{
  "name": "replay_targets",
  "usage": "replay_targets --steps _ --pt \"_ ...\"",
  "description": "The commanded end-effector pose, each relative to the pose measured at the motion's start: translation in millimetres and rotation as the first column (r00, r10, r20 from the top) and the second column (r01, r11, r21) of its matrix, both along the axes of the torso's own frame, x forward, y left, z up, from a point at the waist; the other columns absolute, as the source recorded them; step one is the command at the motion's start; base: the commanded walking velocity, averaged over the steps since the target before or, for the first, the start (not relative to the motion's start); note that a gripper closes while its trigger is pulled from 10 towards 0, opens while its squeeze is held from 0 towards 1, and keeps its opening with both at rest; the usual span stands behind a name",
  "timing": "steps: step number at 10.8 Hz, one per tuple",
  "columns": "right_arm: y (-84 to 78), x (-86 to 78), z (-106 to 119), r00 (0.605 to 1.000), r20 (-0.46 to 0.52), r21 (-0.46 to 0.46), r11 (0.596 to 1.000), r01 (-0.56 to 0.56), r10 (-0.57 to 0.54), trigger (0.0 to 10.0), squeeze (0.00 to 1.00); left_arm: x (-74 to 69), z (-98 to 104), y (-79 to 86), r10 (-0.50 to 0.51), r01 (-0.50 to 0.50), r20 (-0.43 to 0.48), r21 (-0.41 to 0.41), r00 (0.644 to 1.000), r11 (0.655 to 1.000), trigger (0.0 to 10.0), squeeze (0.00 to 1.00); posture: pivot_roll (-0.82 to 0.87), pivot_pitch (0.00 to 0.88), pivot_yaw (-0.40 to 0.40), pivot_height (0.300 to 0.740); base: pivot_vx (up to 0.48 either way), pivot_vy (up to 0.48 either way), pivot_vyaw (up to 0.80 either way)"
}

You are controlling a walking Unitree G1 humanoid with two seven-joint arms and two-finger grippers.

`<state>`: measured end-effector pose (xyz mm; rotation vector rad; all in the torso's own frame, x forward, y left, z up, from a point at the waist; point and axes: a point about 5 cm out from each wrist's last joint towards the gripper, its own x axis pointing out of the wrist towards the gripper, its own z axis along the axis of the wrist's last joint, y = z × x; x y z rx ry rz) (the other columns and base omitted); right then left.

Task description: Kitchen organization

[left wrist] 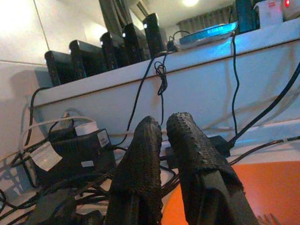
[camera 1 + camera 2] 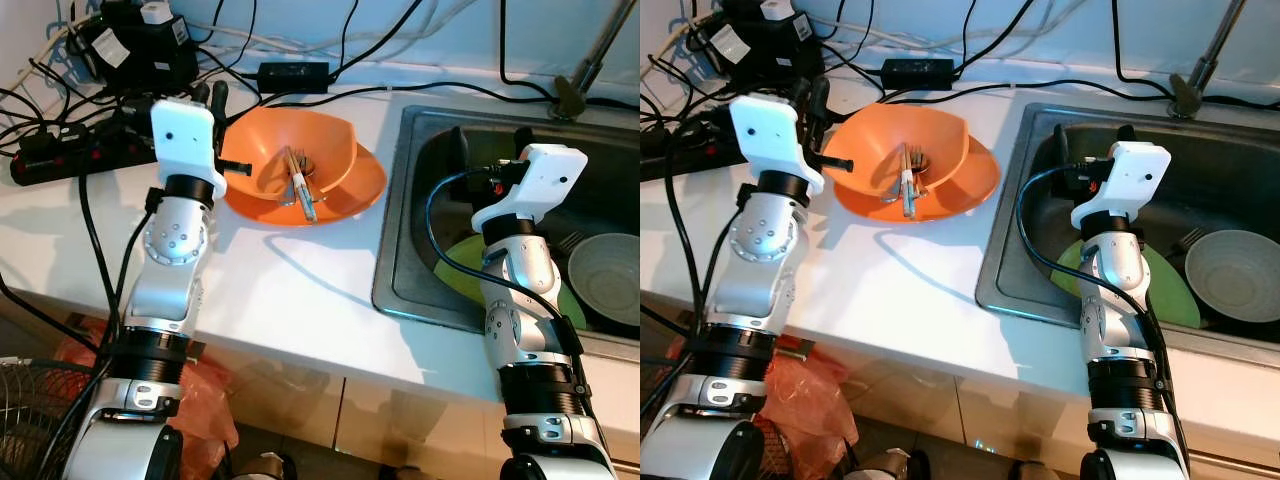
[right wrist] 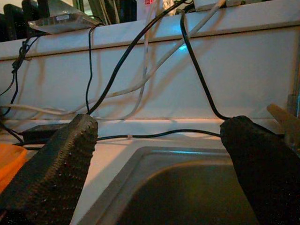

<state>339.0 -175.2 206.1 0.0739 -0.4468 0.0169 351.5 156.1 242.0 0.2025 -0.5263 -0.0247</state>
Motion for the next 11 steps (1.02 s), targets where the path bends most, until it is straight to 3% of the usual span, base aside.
replay_targets --steps 1,11 --pt "-2.6 -0.4 1.7 1.000 0.017 0.001 1.000 0.014 -0.014 10.0 0.00 1.2 1.6 0.5 0.017 -0.017 0.016 0.002 1.000 1.000 10.0 0.00 0.06 0.104 0.070 0.740 0.000 0.000 0.00" --pt "-0.5 -1.4 -1.9 1.000 0.004 -0.002 1.000 0.008 -0.008 10.0 0.00 1.6 0.9 -5.9 -0.012 0.012 0.036 0.001 0.999 1.000 10.0 0.00 0.04 0.099 0.081 0.740 0.000 0.000 0.00"
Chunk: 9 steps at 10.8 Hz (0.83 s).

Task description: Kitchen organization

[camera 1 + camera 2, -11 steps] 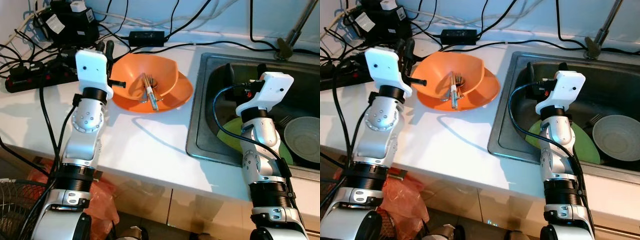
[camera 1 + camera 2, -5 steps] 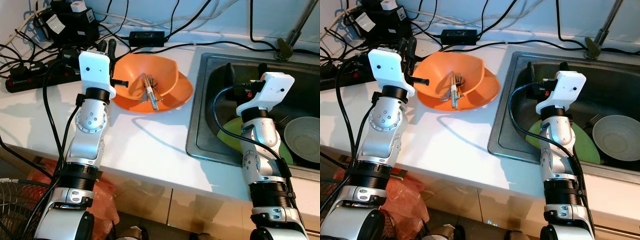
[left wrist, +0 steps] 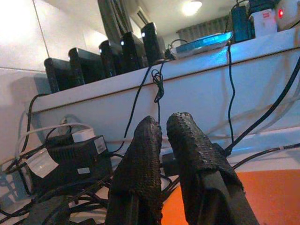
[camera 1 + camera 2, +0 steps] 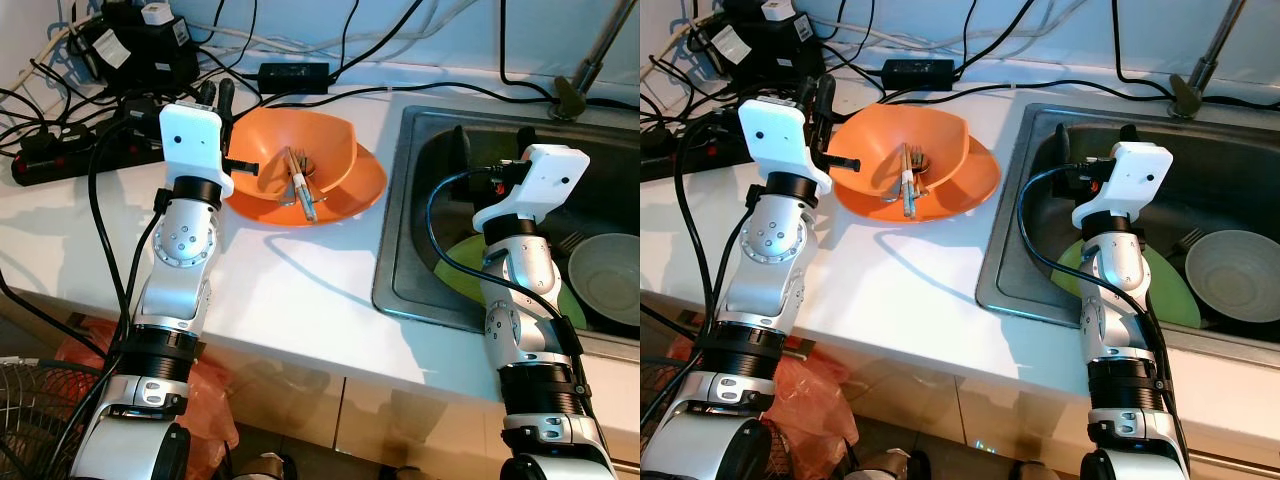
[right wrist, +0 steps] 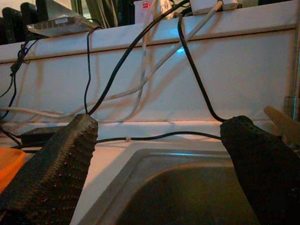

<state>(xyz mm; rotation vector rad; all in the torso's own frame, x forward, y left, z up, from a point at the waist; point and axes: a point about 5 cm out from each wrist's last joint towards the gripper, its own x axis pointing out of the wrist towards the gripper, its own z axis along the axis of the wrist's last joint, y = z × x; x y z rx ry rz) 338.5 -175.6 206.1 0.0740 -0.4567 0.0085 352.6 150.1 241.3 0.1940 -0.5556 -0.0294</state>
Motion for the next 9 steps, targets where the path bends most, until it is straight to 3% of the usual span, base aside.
replay_targets --steps 1,9 --pt "0.3 -0.9 -2.4 1.000 -0.010 -0.007 1.000 -0.003 0.003 10.0 0.00 0.6 1.5 -0.2 -0.005 0.005 0.007 0.009 1.000 1.000 10.0 0.00 0.04 0.099 0.081 0.740 0.000 0.000 0.00" --pt "1.1 -0.9 -4.9 1.000 -0.021 -0.010 1.000 -0.007 0.006 10.0 0.00 1.8 -0.7 0.4 -0.011 0.011 -0.008 0.003 1.000 1.000 10.0 0.00 0.04 0.105 0.081 0.740 0.000 0.000 0.00"
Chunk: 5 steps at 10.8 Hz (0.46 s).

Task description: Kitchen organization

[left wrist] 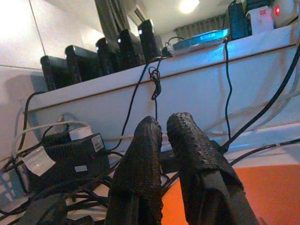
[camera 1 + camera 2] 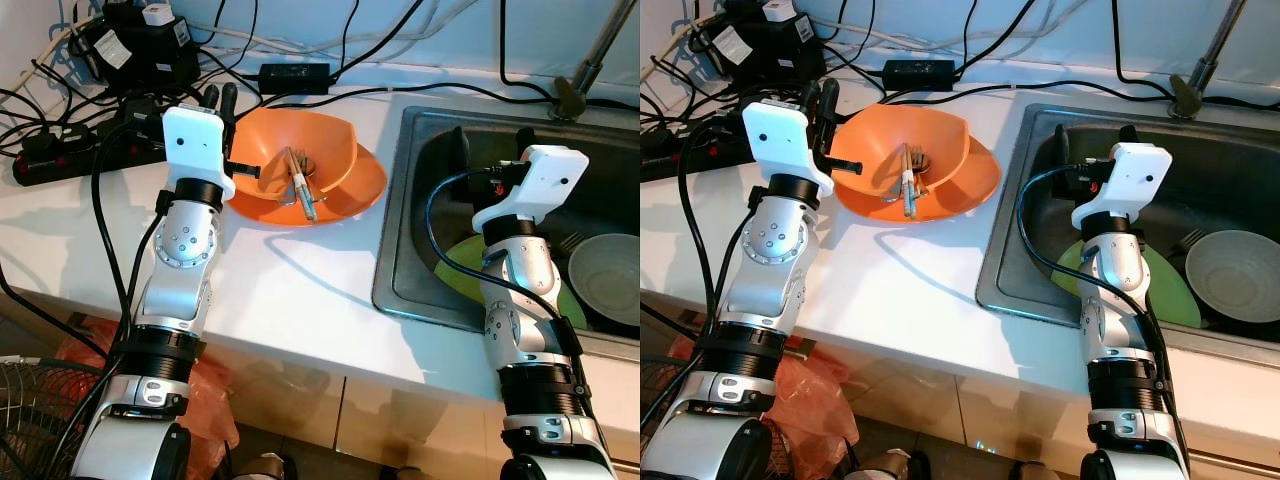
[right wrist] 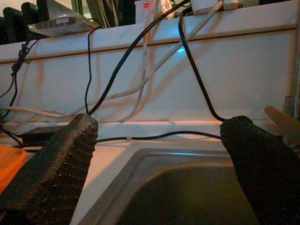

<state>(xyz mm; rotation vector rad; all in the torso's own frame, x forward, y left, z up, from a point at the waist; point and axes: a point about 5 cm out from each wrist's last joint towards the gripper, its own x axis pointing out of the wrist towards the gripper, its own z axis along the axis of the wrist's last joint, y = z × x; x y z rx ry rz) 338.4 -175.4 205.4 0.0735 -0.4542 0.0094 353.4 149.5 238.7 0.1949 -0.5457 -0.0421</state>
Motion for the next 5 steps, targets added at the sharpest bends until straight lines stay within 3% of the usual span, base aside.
replay_targets --steps 1,5 --pt "0.9 -0.7 -4.5 1.000 -0.021 -0.009 1.000 -0.006 0.006 10.0 0.00 1.2 1.8 1.2 0.001 -0.001 0.002 -0.001 1.000 1.000 10.0 0.00 0.05 0.107 0.081 0.740 0.000 0.000 0.00" --pt "1.4 -0.7 -5.3 1.000 -0.025 -0.008 1.000 -0.007 0.007 10.0 0.00 1.7 1.3 2.0 0.001 -0.001 -0.002 -0.004 1.000 1.000 10.0 0.00 0.04 0.110 0.081 0.740 0.000 0.000 0.00"
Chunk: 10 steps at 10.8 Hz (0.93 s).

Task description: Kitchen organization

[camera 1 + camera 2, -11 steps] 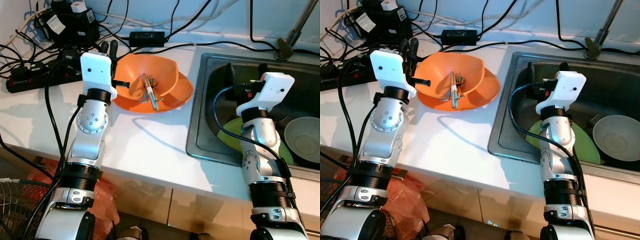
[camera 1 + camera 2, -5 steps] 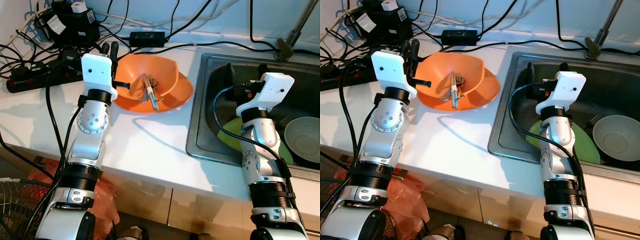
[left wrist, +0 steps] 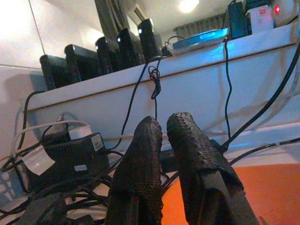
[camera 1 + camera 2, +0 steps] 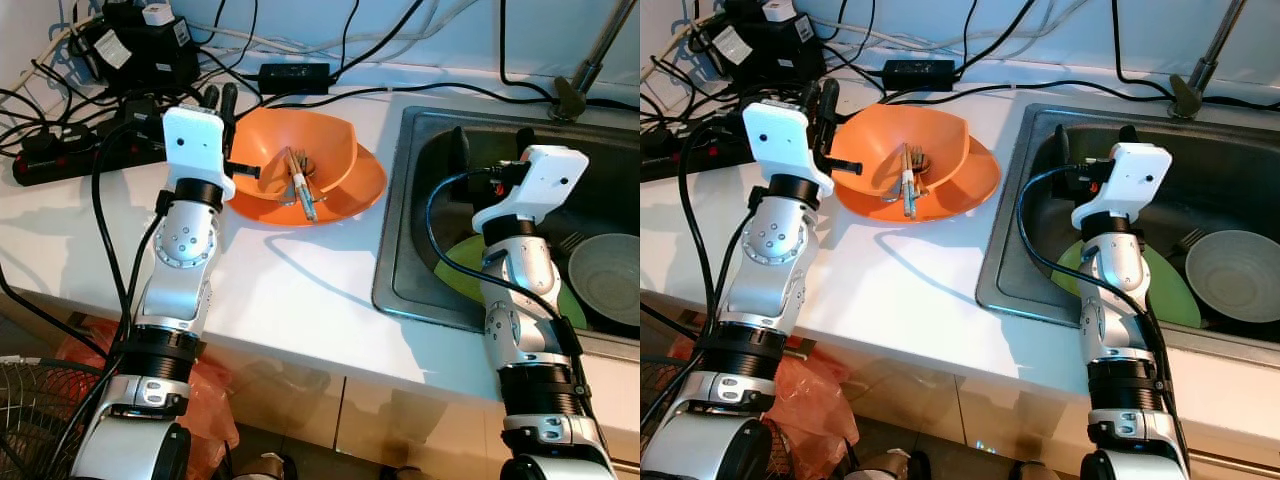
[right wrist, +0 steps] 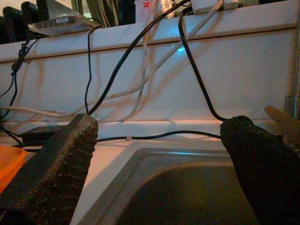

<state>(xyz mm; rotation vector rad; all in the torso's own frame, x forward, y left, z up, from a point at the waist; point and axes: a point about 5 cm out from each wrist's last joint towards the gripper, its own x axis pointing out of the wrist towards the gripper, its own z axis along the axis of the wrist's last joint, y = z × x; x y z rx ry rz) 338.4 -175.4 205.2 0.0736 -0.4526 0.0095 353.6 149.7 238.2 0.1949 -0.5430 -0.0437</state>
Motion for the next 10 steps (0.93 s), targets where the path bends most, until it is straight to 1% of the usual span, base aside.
replay_targets --steps 1,3,5,6,9,10 --pt "1.4 -0.7 -5.1 1.000 -0.023 -0.008 1.000 -0.007 0.007 10.0 0.00 1.5 1.9 1.9 0.002 -0.002 0.001 -0.004 1.000 1.000 10.0 0.00 0.04 0.110 0.081 0.740 0.000 0.000 0.00" --pt "1.5 -0.4 -4.5 1.000 -0.022 -0.008 1.000 -0.008 0.008 10.0 0.00 1.4 2.3 2.0 0.002 -0.002 0.004 -0.007 1.000 1.000 10.0 0.00 0.05 0.115 0.081 0.740 0.000 0.000 0.00" --pt "1.7 -0.4 -4.6 1.000 -0.023 -0.007 1.000 -0.008 0.008 10.0 0.00 0.9 2.5 1.4 0.000 0.000 0.007 -0.003 1.000 1.000 10.0 0.00 0.05 0.114 0.081 0.740 -0.240 0.000 0.00" --pt "1.7 -0.5 -4.7 1.000 -0.023 -0.007 1.000 -0.008 0.008 10.0 0.00 0.7 2.5 1.1 -0.003 0.003 0.007 -0.005 1.000 1.000 10.0 0.00 0.05 0.114 0.081 0.740 0.000 0.000 0.00" --pt "2.0 -0.4 -5.1 1.000 -0.025 -0.007 1.000 -0.009 0.009 10.0 0.00 1.2 2.9 1.6 0.003 -0.003 0.006 -0.001 1.000 1.000 10.0 0.00 0.05 0.116 0.080 0.740 -0.270 0.000 0.00" --pt "2.1 -0.4 -5.3 1.000 -0.026 -0.008 1.000 -0.010 0.010 10.0 0.00 1.8 2.5 1.9 0.007 -0.007 0.003 0.001 1.000 1.000 10.0 0.00 0.05 0.114 0.080 0.740 0.000 0.000 0.00"
